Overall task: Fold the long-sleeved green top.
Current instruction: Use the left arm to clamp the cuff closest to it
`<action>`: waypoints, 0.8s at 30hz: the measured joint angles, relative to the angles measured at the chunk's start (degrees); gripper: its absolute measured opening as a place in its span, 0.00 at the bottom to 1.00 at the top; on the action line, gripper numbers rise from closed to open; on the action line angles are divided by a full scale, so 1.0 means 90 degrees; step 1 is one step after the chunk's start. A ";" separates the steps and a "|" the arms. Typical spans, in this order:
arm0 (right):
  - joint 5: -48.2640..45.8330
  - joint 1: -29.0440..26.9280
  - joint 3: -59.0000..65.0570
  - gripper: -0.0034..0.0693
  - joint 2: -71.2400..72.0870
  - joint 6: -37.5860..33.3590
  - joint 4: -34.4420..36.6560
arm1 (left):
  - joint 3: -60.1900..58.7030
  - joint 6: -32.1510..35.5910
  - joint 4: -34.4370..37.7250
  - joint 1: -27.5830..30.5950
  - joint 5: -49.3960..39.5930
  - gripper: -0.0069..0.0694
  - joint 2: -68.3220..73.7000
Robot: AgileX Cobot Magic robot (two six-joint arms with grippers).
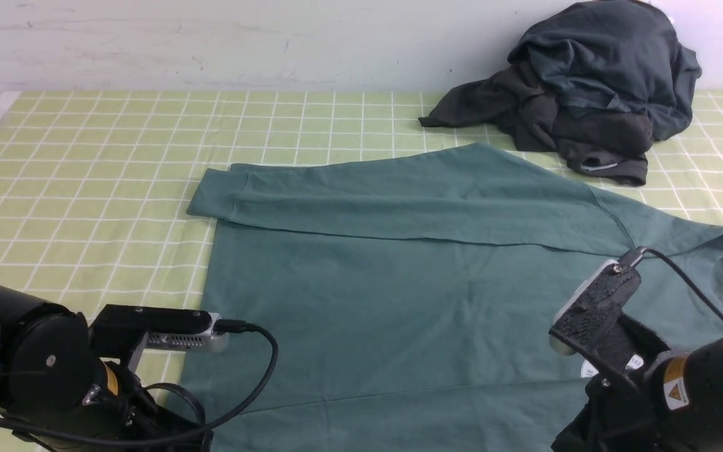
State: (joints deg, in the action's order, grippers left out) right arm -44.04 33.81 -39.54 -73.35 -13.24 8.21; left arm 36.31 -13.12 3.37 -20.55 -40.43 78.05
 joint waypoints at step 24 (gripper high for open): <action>-0.0049 0.0000 0.0000 0.05 0.0000 0.0000 0.0079 | 0.0320 0.0602 0.0360 0.0443 -0.0243 0.50 0.0920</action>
State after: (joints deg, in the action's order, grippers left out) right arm -44.49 33.81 -39.54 -73.35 -13.24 8.92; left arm 39.19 -7.71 6.61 -16.56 -42.62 86.33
